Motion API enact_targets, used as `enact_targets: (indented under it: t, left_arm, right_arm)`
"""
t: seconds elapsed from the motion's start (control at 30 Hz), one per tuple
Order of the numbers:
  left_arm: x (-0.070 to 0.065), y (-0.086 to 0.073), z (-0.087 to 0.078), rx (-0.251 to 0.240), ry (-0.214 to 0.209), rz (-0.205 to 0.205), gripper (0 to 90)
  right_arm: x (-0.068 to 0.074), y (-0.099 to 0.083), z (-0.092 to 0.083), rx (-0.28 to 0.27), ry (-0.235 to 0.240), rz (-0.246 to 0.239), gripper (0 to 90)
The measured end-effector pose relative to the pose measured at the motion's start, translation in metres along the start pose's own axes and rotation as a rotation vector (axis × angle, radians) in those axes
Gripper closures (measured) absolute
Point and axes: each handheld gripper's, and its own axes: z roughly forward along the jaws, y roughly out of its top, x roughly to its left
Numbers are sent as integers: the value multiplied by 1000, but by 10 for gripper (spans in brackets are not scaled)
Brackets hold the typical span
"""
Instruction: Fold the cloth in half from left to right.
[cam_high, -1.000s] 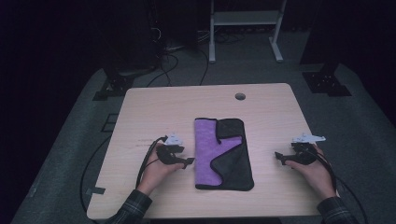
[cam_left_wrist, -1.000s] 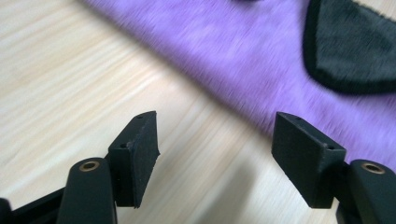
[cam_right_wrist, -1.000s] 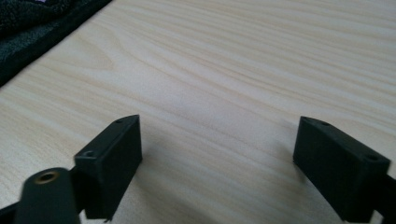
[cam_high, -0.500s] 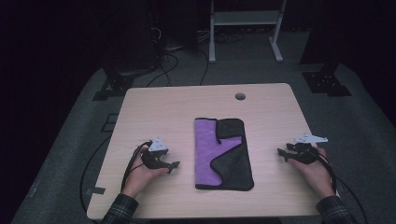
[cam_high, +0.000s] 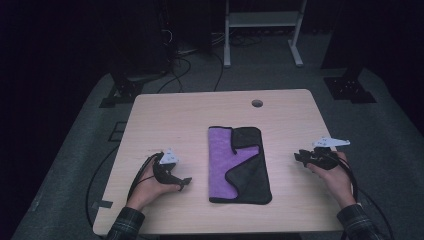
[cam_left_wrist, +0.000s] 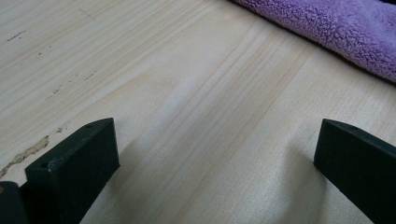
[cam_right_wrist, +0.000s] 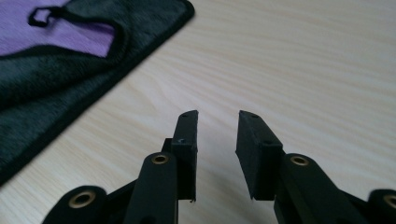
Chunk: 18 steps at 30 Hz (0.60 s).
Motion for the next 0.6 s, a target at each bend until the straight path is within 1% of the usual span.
enact_targets:
  t: [0.2,0.27,0.33,0.4,0.43,0.5,0.53,0.57,0.6]
  left_arm:
    - [0,0,0,0,-1,-3,0]
    - [0,0,0,0,-1,-4,0]
    - [0,0,0,0,-2,-4,0]
    - [0,0,0,0,-2,-4,0]
    - [0,0,0,0,-2,-4,0]
    - [0,0,0,0,-2,-4,0]
    - [0,0,0,0,-2,-4,0]
    - [0,0,0,0,-2,-4,0]
    - [0,0,0,0,-2,-4,0]
  right_arm:
    - [9,20,5,-31,57,-30,673]
    - [12,27,8,-43,78,-32,673]
    - [16,33,12,-43,90,-47,673]
    - [18,36,13,-44,98,-48,673]
    - [21,41,17,-55,111,-57,671]
    - [26,46,21,-45,121,-71,671]
    - [26,46,21,-45,121,-71,671]
    - [31,51,25,-49,137,-75,670]
    - [31,51,25,-49,137,-75,670]
